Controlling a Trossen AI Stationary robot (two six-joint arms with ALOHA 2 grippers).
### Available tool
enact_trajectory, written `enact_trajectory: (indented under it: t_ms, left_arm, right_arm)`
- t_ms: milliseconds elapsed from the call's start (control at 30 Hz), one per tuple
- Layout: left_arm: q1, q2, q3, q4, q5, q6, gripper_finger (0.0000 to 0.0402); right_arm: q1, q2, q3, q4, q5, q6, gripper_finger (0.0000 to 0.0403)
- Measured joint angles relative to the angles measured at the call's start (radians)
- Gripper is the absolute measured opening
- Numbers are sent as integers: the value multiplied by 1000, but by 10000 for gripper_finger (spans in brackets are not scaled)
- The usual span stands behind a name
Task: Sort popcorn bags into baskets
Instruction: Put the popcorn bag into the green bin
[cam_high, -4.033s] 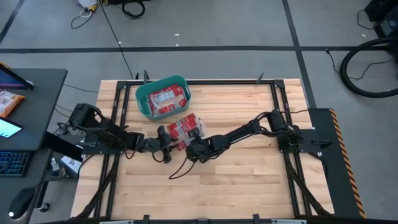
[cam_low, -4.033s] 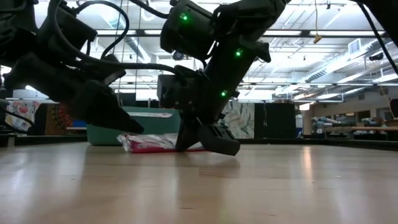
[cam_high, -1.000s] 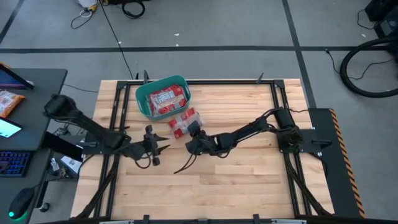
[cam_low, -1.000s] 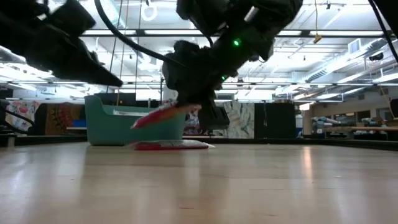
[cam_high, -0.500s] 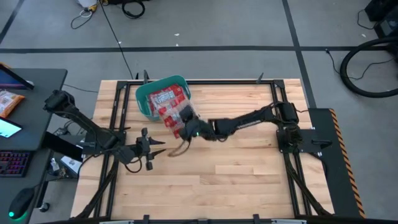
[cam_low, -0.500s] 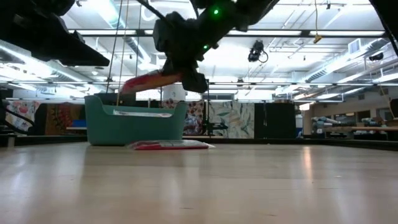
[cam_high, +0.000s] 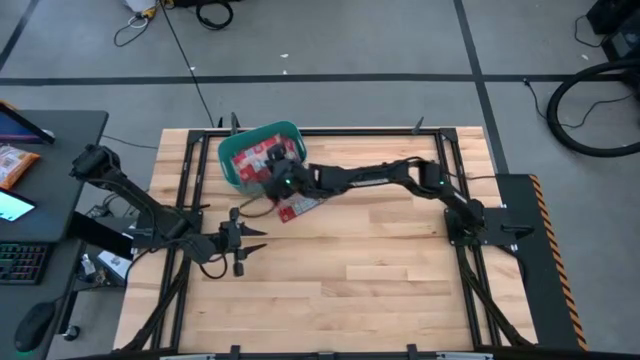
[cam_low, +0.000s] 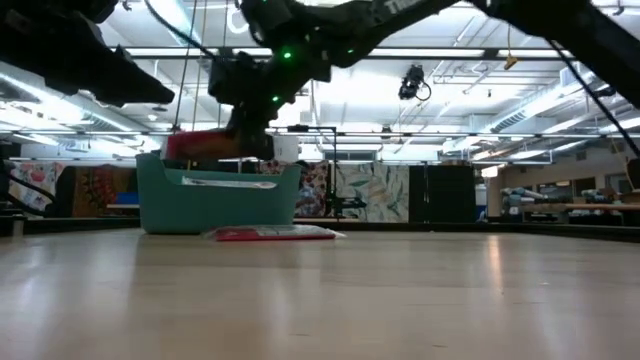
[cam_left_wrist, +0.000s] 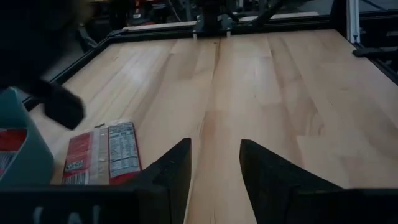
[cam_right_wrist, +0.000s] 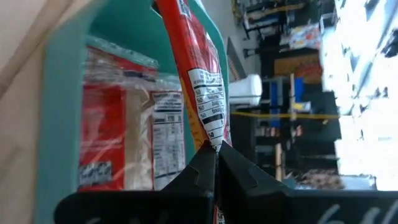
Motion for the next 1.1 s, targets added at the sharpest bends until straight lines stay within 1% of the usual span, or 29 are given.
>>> enact_trajectory:
  t_ms: [133,267,333,467,600,700,733,867,967,1100]
  left_arm:
    - [-16,0,0,-35,0,-29,142]
    - [-33,0,0,-48,1,-35,142]
    - [-33,0,0,-49,0,-35,142]
    - [-33,0,0,-49,0,-37,142]
    - [-32,0,0,-49,0,-38,142]
    - [-32,0,0,-49,-3,-35,142]
    - [-32,0,0,-49,-3,-34,142]
    - [-32,0,0,-49,-3,-39,142]
    - [-31,0,0,-54,-3,-65,142]
    - [-31,0,0,-56,12,-91,142]
  right_arm:
    - [-35,64,115,-111,-4,88,14]
    - [-64,86,148,-225,-59,176,40]
    - [-73,83,151,-249,-95,230,60]
    - [-76,56,151,-331,-86,311,97]
    - [-55,-7,151,-430,-78,407,115]
    - [-29,-51,152,-519,-144,514,117]
    - [-21,-60,152,-548,-186,544,117]
    - [6,-66,149,-639,-300,631,115]
    - [17,-54,110,-630,-358,672,115]
    - [11,-53,-25,-489,-373,712,114]
